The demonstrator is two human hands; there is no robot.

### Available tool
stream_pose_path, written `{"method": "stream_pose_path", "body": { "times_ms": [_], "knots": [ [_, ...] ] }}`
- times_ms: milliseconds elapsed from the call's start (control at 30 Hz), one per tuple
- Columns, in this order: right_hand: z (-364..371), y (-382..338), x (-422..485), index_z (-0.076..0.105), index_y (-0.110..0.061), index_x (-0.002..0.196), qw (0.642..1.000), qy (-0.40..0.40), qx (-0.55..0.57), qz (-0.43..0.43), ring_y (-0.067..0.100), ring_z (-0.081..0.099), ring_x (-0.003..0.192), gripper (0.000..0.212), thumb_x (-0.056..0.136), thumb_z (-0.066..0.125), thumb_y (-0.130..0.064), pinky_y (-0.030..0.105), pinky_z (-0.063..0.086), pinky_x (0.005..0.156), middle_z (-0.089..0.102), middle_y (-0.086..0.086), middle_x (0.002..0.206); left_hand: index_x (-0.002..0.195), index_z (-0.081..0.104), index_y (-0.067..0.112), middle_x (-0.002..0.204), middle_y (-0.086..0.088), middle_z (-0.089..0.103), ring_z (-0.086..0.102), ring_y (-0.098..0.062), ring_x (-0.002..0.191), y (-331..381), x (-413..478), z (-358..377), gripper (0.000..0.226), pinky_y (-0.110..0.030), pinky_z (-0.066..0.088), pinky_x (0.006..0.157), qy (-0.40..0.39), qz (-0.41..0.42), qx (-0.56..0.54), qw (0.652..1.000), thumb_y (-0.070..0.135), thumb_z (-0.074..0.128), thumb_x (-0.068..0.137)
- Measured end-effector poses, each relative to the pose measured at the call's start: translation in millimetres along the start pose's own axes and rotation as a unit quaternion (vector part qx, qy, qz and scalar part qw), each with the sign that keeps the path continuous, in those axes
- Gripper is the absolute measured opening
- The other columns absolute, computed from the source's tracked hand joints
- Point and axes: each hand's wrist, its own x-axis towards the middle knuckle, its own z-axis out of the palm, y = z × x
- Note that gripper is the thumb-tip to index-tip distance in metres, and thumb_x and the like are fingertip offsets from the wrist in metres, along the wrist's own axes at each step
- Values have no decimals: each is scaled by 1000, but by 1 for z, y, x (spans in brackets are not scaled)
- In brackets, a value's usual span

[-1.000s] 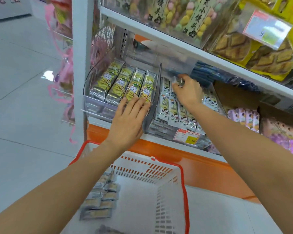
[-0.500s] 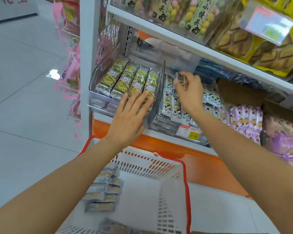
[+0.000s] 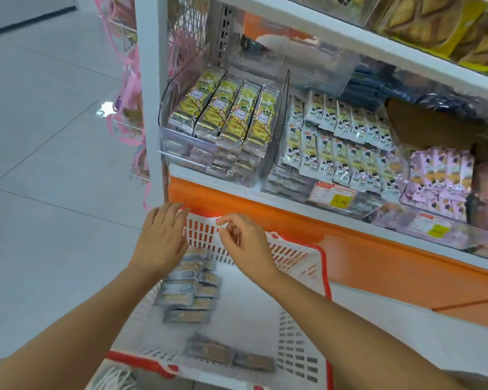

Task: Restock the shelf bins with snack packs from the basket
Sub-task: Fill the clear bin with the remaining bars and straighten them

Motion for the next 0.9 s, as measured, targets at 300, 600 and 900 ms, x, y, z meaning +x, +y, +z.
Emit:
{"method": "stream_pose_path", "body": {
  "times_ms": [300,600,900],
  "knots": [
    [77,77,-12,59,-21,113,968,-161,-61,184,10,59,81,17,96,58,-25,25,52,77,60,-3,102,145,-21,13,159,-7,-20,-16,-23,149,-39,-33,51,70,-40,-3,123,-188,-12,24,982,33,32,104],
    [146,127,-32,57,-12,120,902,-274,-43,330,25,61,106,26,97,57,-24,23,41,78,64,8,118,155,17,2,161,-19,18,20,-35,148,-50,-41,65,74,-53,23,118,-103,-73,-91,988,21,53,93],
    [173,129,-24,65,-20,80,877,-173,26,448,23,67,93,12,82,76,-16,35,53,91,71,6,97,156,11,5,161,-17,20,25,-33,147,-49,-39,66,77,-43,22,119,-86,-76,-110,987,22,53,95]
  ]
}}
